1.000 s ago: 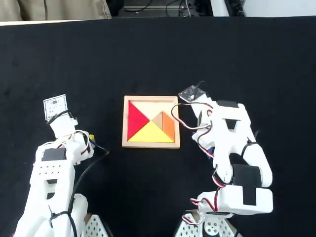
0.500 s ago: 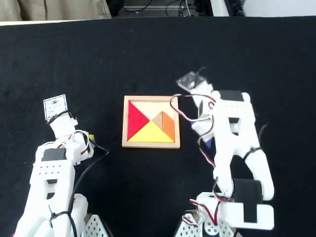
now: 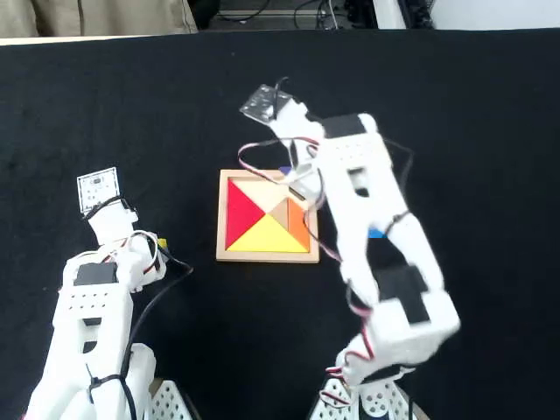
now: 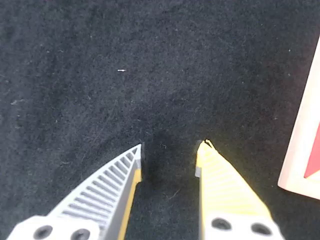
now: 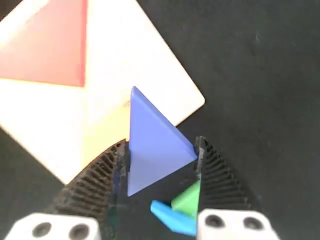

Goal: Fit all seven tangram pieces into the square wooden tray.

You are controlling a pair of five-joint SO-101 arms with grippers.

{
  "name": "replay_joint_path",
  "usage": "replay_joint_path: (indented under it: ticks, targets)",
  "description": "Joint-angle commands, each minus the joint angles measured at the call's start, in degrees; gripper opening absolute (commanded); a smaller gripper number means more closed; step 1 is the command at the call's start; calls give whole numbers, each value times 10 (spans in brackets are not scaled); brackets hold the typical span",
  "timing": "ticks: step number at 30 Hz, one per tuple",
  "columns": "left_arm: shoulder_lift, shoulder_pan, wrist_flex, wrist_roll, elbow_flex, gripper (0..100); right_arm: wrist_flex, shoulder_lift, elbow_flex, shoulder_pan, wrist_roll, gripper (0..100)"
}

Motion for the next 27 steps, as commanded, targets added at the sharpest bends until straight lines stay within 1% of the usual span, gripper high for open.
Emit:
replay_joint_path:
  ticks: [1, 6, 11, 14, 20, 27]
  targets:
    - [-6, 8, -9, -3, -4, 188, 5, 70, -91, -6, -11, 123]
    - [-6, 8, -9, -3, -4, 188, 1, 138, -138, -5, -7, 126]
    - [-6, 8, -9, -3, -4, 188, 1, 145, -160, -6, -7, 127]
    - [-5, 8, -9, -3, -4, 188, -2, 149, -155, -8, -10, 127]
    - [-5, 8, -9, -3, -4, 188, -48, 168, -114, -4, -11, 127]
    - [-5, 8, -9, -3, -4, 188, -59, 175, -110, -7, -12, 127]
